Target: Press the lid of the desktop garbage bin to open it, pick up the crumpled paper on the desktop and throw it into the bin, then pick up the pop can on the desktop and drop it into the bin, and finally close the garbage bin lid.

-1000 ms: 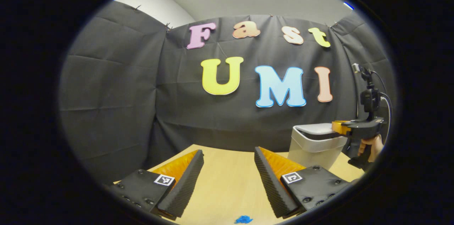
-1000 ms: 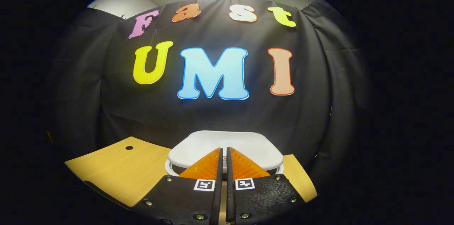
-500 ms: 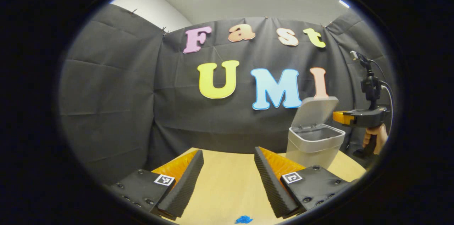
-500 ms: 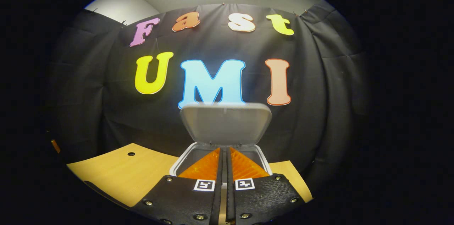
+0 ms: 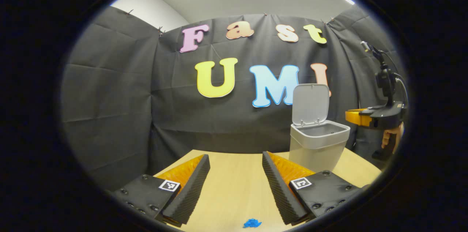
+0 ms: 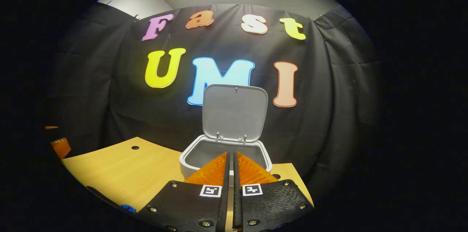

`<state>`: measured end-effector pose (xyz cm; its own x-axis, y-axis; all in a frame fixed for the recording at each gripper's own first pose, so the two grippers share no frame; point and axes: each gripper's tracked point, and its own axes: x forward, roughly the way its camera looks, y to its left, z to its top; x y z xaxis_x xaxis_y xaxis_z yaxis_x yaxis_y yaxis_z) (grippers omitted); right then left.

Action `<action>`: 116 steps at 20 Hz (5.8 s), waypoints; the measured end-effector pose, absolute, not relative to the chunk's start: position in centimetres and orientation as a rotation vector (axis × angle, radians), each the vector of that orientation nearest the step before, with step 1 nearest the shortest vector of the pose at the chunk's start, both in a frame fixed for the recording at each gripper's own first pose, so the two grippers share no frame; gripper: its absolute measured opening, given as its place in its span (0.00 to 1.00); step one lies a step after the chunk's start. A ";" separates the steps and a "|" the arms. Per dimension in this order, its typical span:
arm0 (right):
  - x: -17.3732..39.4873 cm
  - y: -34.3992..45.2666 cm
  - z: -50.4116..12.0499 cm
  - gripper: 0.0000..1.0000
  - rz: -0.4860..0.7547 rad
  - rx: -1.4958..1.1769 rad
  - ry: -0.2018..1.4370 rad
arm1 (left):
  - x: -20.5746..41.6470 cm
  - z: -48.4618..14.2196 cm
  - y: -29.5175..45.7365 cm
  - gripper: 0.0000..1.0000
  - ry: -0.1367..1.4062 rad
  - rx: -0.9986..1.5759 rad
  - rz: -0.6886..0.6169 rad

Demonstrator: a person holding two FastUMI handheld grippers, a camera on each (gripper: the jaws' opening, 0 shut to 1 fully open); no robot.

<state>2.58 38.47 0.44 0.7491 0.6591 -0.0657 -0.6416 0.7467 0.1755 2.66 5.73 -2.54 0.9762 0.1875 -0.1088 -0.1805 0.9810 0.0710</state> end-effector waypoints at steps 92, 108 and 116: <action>-6.2 25.7 -9.5 0.07 0.572 0.204 0.312 | 27.1 -5.1 -17.3 0.21 0.247 -0.078 -0.404; -6.2 25.5 -9.5 0.08 0.541 0.214 0.325 | 29.1 -8.0 -20.2 0.83 0.317 -0.082 -0.434; -7.6 29.4 -8.6 0.36 0.655 0.203 0.315 | 27.1 -5.7 -16.6 0.95 0.265 -0.122 -0.379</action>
<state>-7.57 29.45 -8.64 0.7479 0.6254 -0.2225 -0.5645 0.7756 0.2826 27.05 -16.64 -5.71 0.8950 -0.3807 -0.2324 0.3491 0.9222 -0.1662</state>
